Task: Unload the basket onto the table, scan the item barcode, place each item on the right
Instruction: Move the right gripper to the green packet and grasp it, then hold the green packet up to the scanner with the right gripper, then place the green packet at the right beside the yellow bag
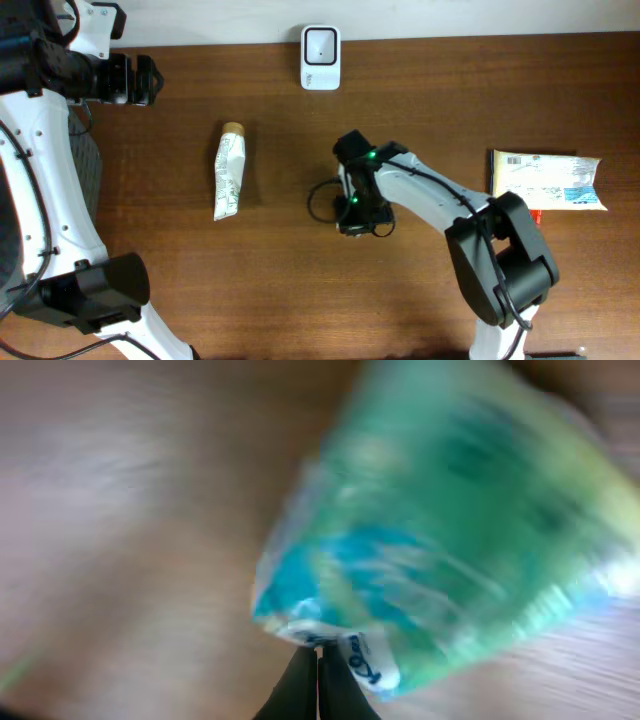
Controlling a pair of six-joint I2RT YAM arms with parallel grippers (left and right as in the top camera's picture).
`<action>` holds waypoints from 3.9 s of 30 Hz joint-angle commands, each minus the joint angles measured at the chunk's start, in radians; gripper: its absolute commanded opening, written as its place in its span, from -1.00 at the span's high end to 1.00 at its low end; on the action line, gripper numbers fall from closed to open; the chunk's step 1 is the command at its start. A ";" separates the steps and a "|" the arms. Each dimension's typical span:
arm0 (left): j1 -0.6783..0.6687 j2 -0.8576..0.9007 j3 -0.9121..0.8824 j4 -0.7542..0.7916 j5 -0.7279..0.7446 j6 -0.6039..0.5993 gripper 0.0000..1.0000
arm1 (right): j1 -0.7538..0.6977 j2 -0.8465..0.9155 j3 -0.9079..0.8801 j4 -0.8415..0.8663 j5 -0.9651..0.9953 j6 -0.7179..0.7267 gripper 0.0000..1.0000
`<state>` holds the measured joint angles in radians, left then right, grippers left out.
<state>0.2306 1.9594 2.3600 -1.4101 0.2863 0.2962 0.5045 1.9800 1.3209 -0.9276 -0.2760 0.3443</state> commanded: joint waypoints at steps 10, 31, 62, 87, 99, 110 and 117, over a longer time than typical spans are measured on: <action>0.006 -0.015 0.005 0.002 0.002 0.012 -0.98 | -0.317 0.003 0.232 -0.060 -0.008 -0.158 0.09; 0.006 -0.015 0.005 0.002 0.002 0.012 -0.98 | -0.384 0.140 0.170 -0.018 -0.323 -0.285 0.92; 0.006 -0.015 0.005 0.002 0.002 0.012 -0.98 | -0.508 0.021 0.758 -0.253 -0.627 -0.301 0.92; 0.006 -0.015 0.005 0.002 0.002 0.012 -0.98 | -0.071 0.533 0.855 0.811 0.666 -1.094 0.92; 0.006 -0.015 0.005 0.002 0.002 0.012 -0.98 | -0.027 0.526 0.852 0.798 0.660 -1.204 0.92; 0.006 -0.015 0.005 0.002 0.002 0.013 -0.98 | -0.019 -0.098 0.853 -0.117 0.590 -0.447 0.92; 0.006 -0.015 0.005 0.002 0.002 0.012 -0.98 | -0.217 -0.060 0.709 -0.561 0.594 -0.128 0.92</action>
<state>0.2306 1.9594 2.3600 -1.4101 0.2867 0.2966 0.3546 1.9038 2.0972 -1.4803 0.3122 0.0505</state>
